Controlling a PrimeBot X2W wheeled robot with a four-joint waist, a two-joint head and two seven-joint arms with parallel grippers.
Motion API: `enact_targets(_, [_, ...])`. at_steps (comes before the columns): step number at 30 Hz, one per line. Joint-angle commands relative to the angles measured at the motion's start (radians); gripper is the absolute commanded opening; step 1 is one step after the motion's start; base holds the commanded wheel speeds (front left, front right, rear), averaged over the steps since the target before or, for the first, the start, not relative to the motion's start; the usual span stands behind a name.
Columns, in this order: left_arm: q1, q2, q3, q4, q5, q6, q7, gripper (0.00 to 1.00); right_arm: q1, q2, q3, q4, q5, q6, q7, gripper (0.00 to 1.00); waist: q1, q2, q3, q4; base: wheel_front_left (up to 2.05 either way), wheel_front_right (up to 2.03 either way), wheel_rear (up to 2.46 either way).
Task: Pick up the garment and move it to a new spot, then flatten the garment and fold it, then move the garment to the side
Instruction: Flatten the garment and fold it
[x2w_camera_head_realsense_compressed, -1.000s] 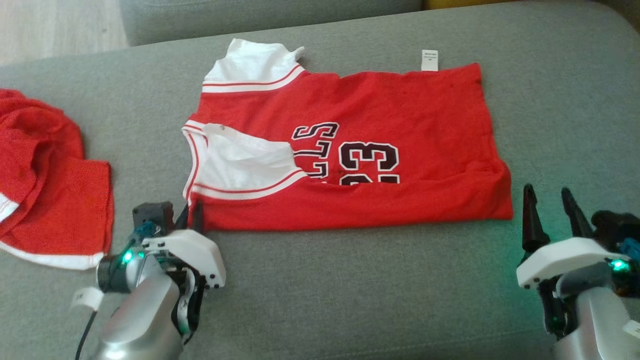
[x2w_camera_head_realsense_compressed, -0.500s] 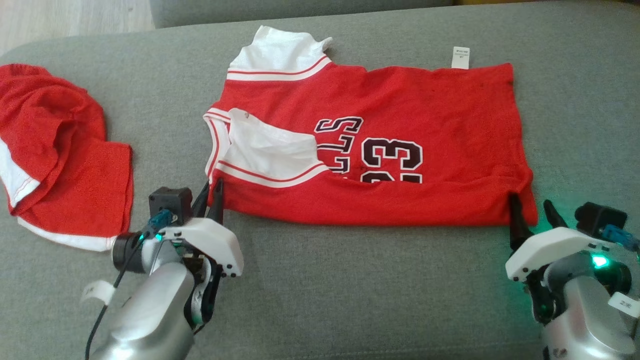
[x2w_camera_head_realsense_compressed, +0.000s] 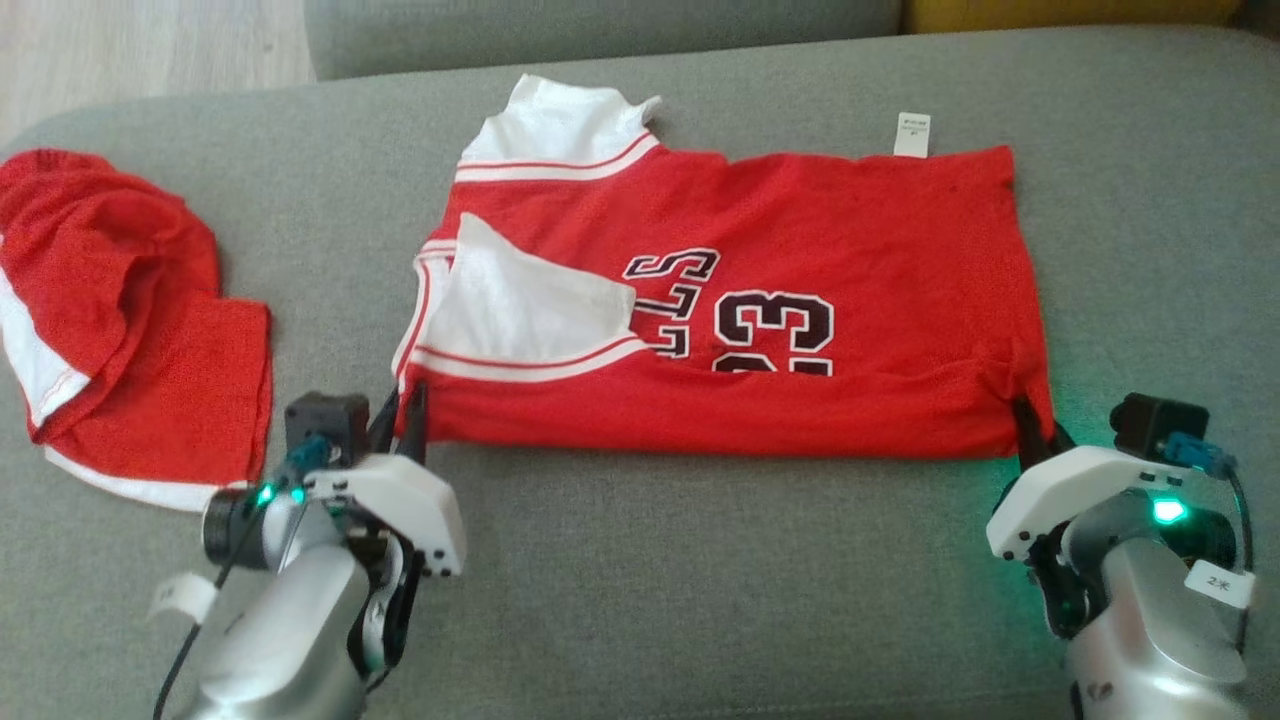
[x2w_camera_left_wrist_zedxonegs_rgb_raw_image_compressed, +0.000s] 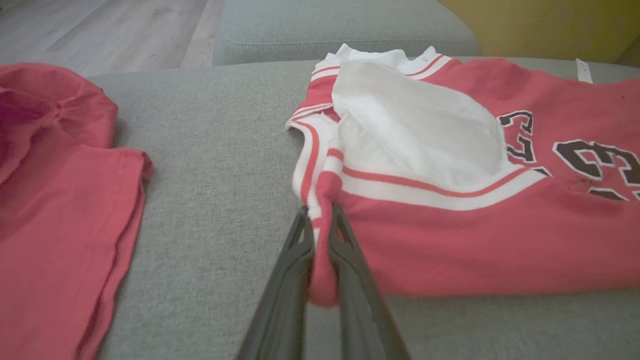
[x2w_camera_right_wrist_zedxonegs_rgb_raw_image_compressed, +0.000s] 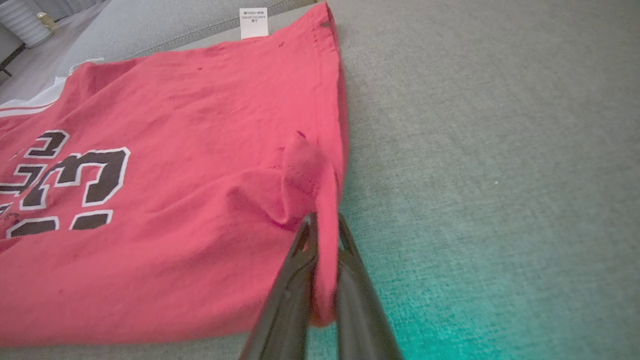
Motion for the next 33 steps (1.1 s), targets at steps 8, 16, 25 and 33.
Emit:
enact_targets(8, [0.059,0.071,0.028,-0.052,-0.013,0.017,0.013,0.00,0.029,-0.032,0.036,-0.059,-0.010,-0.001,0.050,0.00,0.0000,0.0000,-0.076,-0.005,0.00,0.00,0.00])
enact_targets(16, [0.182,0.116,0.005,-0.157,-0.029,0.039,0.069,0.00,0.142,-0.085,0.053,-0.145,0.025,-0.001,0.201,0.00,0.0000,0.0000,-0.134,0.003,0.00,0.00,0.00])
enact_targets(25, [0.280,0.146,-0.023,-0.270,-0.046,0.062,0.130,0.00,0.261,-0.088,0.028,-0.323,0.057,-0.001,0.332,0.04,0.0000,0.0000,-0.140,-0.002,0.00,0.00,0.00])
enact_targets(33, [0.276,0.128,0.025,-0.310,-0.067,0.077,0.050,1.00,0.288,-0.039,-0.022,-0.497,0.072,-0.001,0.270,1.00,0.0000,0.0000,-0.126,-0.009,0.00,0.00,0.00])
